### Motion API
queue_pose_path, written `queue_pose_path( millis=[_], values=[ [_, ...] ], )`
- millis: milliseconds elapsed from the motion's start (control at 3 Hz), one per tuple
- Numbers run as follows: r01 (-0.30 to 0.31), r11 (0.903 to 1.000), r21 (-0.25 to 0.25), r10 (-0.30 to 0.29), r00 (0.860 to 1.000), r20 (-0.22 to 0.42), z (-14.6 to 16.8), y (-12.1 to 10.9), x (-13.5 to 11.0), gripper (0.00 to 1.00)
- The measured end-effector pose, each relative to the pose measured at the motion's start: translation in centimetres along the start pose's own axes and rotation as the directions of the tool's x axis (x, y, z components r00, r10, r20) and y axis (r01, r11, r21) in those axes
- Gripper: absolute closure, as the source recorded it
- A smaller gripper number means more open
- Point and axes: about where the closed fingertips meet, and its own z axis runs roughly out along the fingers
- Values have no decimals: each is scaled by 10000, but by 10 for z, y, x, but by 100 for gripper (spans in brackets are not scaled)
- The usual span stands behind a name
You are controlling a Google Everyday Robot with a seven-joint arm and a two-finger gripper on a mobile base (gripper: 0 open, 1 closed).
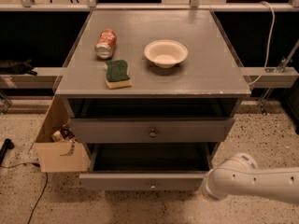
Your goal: Close middle drawer
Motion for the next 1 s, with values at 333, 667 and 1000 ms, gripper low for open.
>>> queue_pose_path(
  millis=[333, 667, 1000],
  values=[
    [17, 10000, 4, -17, 10000, -15, 0, 0, 0, 100],
    [538, 9984, -194, -539, 9985, -78, 12, 1, -24, 100],
    [1364, 9885, -652, -1388, 9897, -338, 45, 3, -67, 100]
  ],
)
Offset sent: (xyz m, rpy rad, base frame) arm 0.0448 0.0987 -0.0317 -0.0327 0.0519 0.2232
